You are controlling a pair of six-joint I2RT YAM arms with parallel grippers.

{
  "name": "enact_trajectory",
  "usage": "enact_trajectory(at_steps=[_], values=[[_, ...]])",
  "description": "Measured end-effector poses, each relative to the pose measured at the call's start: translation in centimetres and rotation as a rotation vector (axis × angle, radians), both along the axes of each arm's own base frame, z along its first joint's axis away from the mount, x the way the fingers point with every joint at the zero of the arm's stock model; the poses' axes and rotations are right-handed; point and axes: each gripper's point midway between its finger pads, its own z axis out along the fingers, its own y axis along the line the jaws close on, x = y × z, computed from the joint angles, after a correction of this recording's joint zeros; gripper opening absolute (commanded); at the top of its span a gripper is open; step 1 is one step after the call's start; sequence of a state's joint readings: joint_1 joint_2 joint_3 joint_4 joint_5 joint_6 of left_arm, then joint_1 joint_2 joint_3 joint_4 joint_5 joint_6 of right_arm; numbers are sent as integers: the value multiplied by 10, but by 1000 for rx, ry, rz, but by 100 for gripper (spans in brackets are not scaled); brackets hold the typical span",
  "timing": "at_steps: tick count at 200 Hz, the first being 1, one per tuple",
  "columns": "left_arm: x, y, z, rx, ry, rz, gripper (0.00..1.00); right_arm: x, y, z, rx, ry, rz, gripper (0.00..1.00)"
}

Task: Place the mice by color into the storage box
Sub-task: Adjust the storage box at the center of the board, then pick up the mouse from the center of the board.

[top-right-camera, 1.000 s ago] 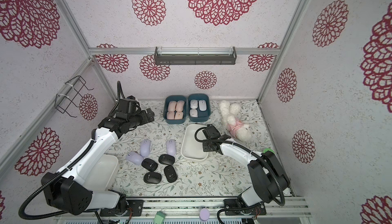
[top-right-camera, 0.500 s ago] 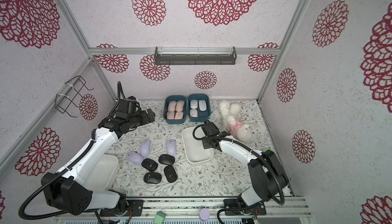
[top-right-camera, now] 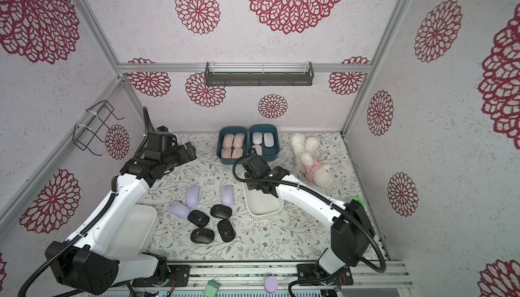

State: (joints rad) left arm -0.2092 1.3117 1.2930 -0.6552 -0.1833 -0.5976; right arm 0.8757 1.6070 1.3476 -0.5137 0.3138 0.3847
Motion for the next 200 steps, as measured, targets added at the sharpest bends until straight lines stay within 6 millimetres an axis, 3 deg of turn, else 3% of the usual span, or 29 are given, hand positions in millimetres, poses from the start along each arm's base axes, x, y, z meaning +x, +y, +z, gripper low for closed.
enact_trajectory(at_steps=[30, 49, 76, 130, 160, 200], values=[[2, 45, -2, -28, -4, 141, 97, -9, 67, -29, -13, 51, 108, 65], [1, 63, -7, -63, 6, 190, 97, -5, 88, -55, -29, 99, 134, 70], [3, 67, -10, -123, 3, 193, 97, 7, 109, -89, -58, 154, 140, 73], [6, 57, -11, -206, -1, 153, 97, 9, 119, -131, -65, 234, 104, 77], [7, 53, -9, -233, -8, 137, 97, 7, 119, -145, -63, 265, 75, 69], [8, 53, -8, -249, -12, 133, 97, 8, 120, -147, -47, 262, 62, 56]])
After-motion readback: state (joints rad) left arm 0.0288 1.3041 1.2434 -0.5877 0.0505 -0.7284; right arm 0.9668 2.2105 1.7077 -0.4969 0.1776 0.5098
